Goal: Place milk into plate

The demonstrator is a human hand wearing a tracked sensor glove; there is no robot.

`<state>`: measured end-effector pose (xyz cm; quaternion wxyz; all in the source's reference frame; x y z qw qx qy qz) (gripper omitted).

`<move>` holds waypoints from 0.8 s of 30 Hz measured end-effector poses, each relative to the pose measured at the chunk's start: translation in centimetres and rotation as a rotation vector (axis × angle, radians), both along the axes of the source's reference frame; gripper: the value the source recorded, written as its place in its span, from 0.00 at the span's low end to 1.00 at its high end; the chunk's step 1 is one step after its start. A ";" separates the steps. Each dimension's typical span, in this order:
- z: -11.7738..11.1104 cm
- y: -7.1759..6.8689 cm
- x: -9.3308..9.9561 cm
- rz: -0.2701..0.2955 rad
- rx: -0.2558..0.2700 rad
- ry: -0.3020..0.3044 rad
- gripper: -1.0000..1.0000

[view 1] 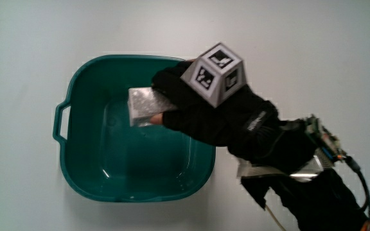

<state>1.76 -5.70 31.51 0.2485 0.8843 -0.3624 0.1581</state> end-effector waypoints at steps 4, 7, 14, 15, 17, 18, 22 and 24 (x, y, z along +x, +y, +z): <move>1.5 0.4 -1.2 -0.031 -0.064 -0.033 0.50; 2.2 0.8 -2.0 -0.048 -0.029 0.024 0.50; 4.4 1.0 -3.0 -0.076 -0.058 0.077 0.50; 4.8 1.1 -3.1 -0.082 -0.060 0.087 0.50; 5.2 1.3 -3.3 -0.082 -0.057 0.099 0.50; 5.6 1.4 -3.5 -0.084 -0.065 0.107 0.50; 6.1 1.7 -4.0 -0.106 -0.078 0.120 0.50; 6.9 1.8 -4.1 -0.107 -0.086 0.146 0.50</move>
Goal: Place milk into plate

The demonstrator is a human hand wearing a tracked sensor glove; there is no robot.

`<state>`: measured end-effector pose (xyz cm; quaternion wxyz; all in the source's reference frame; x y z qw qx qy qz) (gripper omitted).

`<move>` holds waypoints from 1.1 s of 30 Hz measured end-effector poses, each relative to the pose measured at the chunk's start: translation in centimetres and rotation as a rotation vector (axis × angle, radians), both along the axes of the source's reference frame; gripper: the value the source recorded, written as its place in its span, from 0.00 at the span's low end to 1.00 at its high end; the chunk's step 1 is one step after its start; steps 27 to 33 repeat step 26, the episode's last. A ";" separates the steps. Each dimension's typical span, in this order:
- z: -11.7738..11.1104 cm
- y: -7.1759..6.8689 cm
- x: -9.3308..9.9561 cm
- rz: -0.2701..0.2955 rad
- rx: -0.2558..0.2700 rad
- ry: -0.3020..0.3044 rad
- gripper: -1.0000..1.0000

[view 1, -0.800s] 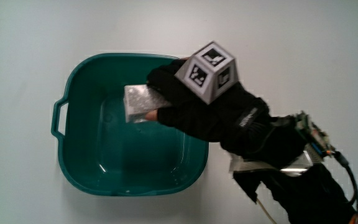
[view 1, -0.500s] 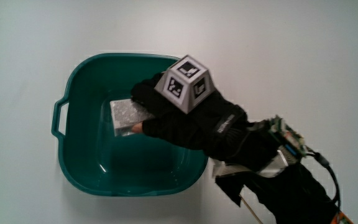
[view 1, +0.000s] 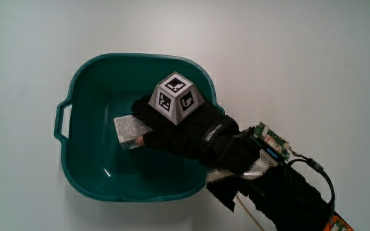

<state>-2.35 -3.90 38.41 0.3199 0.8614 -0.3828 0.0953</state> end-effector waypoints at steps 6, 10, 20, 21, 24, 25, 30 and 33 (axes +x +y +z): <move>0.3 -0.1 -0.2 -0.006 -0.024 0.012 0.50; 0.7 -0.4 0.1 0.019 -0.043 0.014 0.50; 1.3 -0.5 0.4 0.039 -0.095 0.001 0.36; 1.2 -0.5 0.4 0.033 -0.095 -0.001 0.34; 2.2 -0.5 0.9 0.045 -0.161 0.007 0.27; 2.1 -0.5 1.2 0.055 -0.164 -0.015 0.25; 1.5 -0.5 1.6 0.068 -0.158 -0.031 0.23; 1.5 -0.5 1.6 0.068 -0.158 -0.031 0.23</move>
